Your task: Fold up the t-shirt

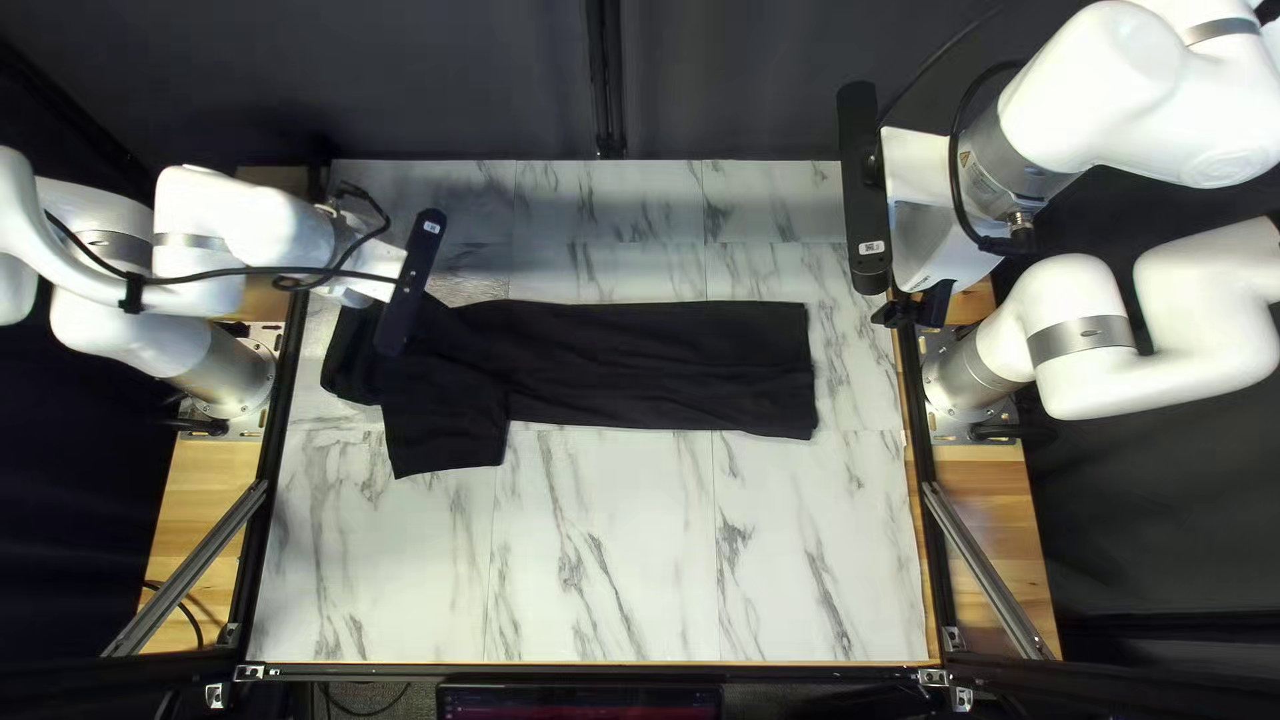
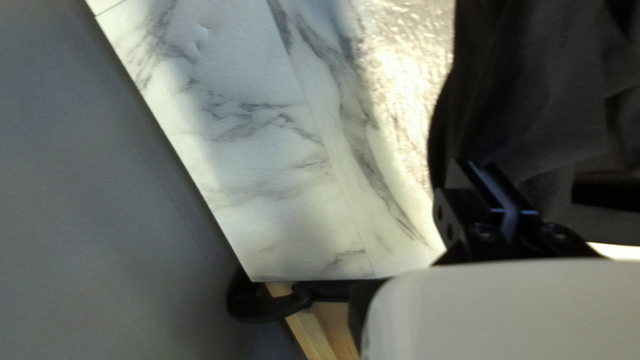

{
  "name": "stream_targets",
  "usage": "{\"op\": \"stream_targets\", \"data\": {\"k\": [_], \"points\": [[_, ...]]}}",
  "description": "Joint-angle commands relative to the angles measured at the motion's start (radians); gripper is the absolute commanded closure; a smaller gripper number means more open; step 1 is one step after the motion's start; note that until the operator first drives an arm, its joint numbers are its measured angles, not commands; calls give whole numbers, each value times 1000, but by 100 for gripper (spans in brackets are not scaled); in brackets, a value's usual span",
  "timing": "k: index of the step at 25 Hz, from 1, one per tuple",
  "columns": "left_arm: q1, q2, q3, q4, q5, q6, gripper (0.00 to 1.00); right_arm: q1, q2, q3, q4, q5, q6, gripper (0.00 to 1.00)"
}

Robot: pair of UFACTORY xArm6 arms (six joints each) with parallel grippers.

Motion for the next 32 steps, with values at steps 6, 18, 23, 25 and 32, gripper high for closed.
{"op": "stream_targets", "data": {"k": [6, 18, 23, 25, 32], "points": [[-13, -34, 20, 46, 18, -94, 0, 0, 0, 0, 0, 0, 0, 0], [-529, 52, 12, 59, 56, -562, 0, 0, 0, 0, 0, 0, 0, 0], [-469, 163, 26, 73, -95, -539, 0, 0, 0, 0, 0, 0, 0, 0], [-423, 196, 30, 74, -128, -522, 0, 0, 0, 0, 0, 0, 0, 0], [-329, 247, 34, 52, -156, -485, 14, 0, 0, 0, 0, 0, 0, 0]]}}
